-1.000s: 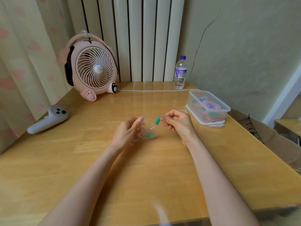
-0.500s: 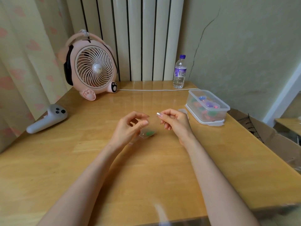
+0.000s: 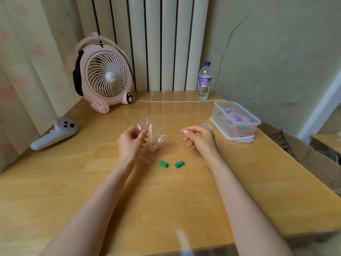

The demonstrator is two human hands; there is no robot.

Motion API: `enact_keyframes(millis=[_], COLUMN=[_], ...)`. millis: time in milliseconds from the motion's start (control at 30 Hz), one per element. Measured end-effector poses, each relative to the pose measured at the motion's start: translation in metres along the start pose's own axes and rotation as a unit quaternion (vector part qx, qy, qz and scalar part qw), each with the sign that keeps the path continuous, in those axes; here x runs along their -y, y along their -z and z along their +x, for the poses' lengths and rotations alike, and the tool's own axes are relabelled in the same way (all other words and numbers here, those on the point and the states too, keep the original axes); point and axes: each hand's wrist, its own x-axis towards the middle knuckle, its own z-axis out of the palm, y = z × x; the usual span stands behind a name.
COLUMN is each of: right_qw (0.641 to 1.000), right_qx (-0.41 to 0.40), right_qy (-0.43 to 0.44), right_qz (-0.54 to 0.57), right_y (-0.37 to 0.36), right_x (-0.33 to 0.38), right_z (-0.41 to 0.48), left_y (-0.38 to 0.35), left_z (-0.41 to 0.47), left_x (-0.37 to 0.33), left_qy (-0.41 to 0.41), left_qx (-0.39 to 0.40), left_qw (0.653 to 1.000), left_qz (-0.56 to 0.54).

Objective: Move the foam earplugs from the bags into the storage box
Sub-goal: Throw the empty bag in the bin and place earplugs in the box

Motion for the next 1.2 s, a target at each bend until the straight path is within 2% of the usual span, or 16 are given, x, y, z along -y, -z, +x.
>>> enact_keyframes(millis=[133,267,333,400,467,567,700,800,867,967,1033,1067,1133,1200], right_qw=[0.995,0.988,0.986,0.978,0.962,0.927,0.868,0.848,0.857,0.926,0.979,0.994,0.996,0.988], right_qx=[-0.027,-0.076,-0.085,-0.096,-0.123,-0.168,-0.165,-0.176,-0.186,-0.16,-0.083,-0.024,0.079,0.127], right_qy=[-0.024,-0.036,-0.04,-0.032,-0.016,-0.005,-0.056,-0.062,-0.048,-0.03,-0.008,0.005,0.044,0.086], right_qz=[-0.096,-0.13,-0.138,-0.183,-0.244,-0.334,-0.465,-0.496,-0.478,-0.34,-0.188,-0.11,-0.027,-0.018], right_y=[-0.002,-0.002,0.0,0.003,0.008,0.016,0.02,0.02,0.021,0.019,0.011,0.007,0.0,-0.004], right_x=[-0.011,-0.024,-0.025,-0.024,-0.022,-0.02,-0.024,-0.037,-0.04,-0.024,-0.005,0.005,0.017,0.019], right_z=[0.005,0.011,0.012,0.015,0.022,0.039,0.055,0.064,0.067,0.059,0.041,0.029,0.006,-0.009], left_y=[0.003,0.004,0.003,-0.003,-0.008,-0.013,-0.014,-0.013,-0.013,-0.014,-0.016,-0.017,-0.017,-0.016], left_z=[0.003,-0.001,-0.002,-0.008,-0.018,-0.025,-0.025,-0.027,-0.028,-0.028,-0.028,-0.029,-0.03,-0.032], left_x=[0.012,0.005,0.0,-0.007,-0.014,-0.015,-0.014,-0.017,-0.018,-0.018,-0.02,-0.021,-0.026,-0.031], left_qy=[0.063,0.021,-0.027,-0.074,-0.111,-0.167,-0.169,-0.168,-0.163,-0.151,-0.126,-0.098,-0.027,0.029], left_qx=[-0.036,-0.075,-0.05,0.01,0.07,0.116,0.138,0.147,0.15,0.145,0.139,0.142,0.163,0.19], left_qw=[0.985,0.979,0.981,0.984,0.981,0.967,0.966,0.967,0.968,0.971,0.979,0.984,0.984,0.969], left_qz=[0.158,0.188,0.184,0.16,0.139,0.153,0.141,0.125,0.122,0.118,0.083,0.042,-0.067,-0.156])
